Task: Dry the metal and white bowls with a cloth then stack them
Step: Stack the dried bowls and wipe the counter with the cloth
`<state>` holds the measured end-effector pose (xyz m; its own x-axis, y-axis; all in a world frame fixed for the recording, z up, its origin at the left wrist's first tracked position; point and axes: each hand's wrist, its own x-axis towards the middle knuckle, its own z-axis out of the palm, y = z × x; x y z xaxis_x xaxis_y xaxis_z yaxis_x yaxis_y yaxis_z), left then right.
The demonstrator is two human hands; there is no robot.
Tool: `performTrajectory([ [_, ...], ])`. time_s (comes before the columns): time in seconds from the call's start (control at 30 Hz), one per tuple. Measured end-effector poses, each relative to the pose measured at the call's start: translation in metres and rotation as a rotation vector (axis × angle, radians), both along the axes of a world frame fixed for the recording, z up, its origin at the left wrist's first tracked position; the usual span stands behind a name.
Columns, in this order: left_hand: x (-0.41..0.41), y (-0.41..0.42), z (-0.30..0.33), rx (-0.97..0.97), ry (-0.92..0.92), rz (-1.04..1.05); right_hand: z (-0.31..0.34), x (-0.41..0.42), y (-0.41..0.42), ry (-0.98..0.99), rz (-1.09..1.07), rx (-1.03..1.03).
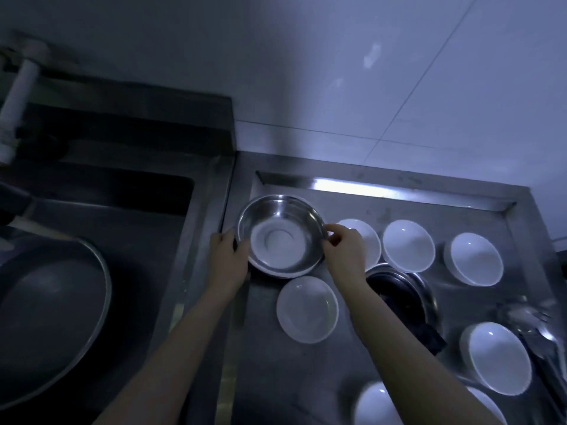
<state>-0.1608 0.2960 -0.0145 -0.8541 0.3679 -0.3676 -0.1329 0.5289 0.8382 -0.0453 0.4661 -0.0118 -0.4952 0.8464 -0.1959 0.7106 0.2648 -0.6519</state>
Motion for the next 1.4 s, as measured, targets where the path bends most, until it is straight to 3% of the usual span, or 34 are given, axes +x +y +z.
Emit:
performTrajectory([
  [0.17, -0.01, 0.002, -0.024, -0.035, 0.079, -0.102, -0.014, -0.008, -0.01, -0.046, -0.025, 0.059],
  [0.4, -0.002, -0.001, -0.025, -0.162, 0.131, -0.168, -0.019, -0.001, -0.025, -0.056, 0.124, 0.177],
  [0.6, 0.021, -0.017, -0.016, -0.162, 0.196, 0.013, -0.003, 0.032, -0.031, 0.067, 0.091, 0.083],
  [0.7, 0.072, -0.02, 0.002, -0.068, 0.199, -0.009, 0.005, 0.081, -0.03, 0.135, 0.101, 0.1],
  [0.97, 0.266, 0.019, 0.013, 0.034, -0.085, -0.372, 0.022, 0.272, -0.003, 0.15, 0.008, 0.091],
  [1.2, 0.418, 0.057, 0.012, -0.061, -0.07, -0.321, 0.016, 0.428, 0.035, -0.025, 0.037, -0.032],
  [1.4, 0.469, 0.069, 0.0, -0.185, -0.052, -0.258, 0.001, 0.47, 0.037, -0.11, 0.113, -0.26],
])
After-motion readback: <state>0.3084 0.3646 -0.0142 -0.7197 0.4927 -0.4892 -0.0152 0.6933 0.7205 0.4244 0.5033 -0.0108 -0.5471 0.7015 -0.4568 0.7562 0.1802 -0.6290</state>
